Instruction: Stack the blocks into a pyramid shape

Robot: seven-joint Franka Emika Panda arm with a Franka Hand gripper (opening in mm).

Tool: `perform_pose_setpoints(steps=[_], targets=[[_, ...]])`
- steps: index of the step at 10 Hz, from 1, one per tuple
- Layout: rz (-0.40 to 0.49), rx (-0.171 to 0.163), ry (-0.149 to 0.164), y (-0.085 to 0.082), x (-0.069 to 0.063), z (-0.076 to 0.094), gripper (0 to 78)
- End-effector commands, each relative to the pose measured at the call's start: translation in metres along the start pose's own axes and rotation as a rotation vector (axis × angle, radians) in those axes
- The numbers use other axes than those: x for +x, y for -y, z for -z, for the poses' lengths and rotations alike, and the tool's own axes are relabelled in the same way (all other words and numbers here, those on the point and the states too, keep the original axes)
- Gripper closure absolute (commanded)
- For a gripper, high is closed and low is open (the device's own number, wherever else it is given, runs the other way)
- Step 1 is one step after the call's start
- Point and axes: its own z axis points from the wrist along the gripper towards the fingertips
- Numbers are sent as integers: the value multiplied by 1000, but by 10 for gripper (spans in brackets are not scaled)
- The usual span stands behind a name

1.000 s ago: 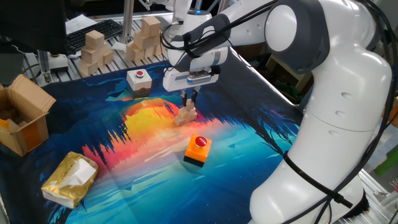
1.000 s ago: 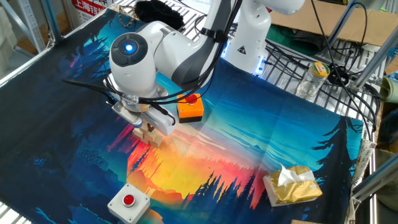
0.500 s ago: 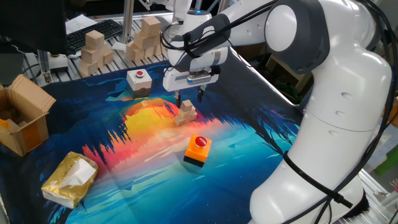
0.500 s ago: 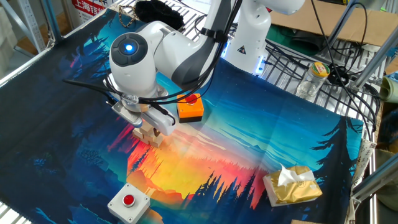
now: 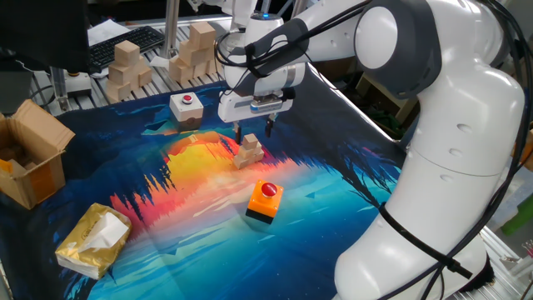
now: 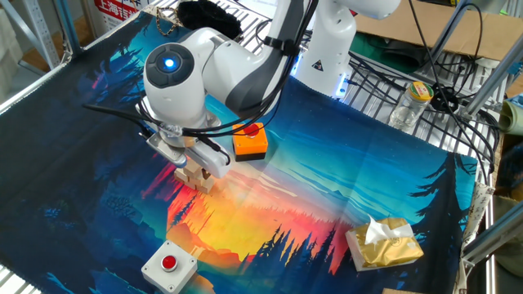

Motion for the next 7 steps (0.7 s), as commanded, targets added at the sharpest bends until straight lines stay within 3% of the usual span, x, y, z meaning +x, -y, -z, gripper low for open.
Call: perform_pose_setpoints(steps=[1,3,4,5,7], targets=[[-89,80,-25,-2,6,60,1],[-101,76,-33,-1,8,63,1],[-91,46,-39,1,10,66,1],[-82,27,-35,2,10,66,1],[-74,22,-9,2,9,66,1]])
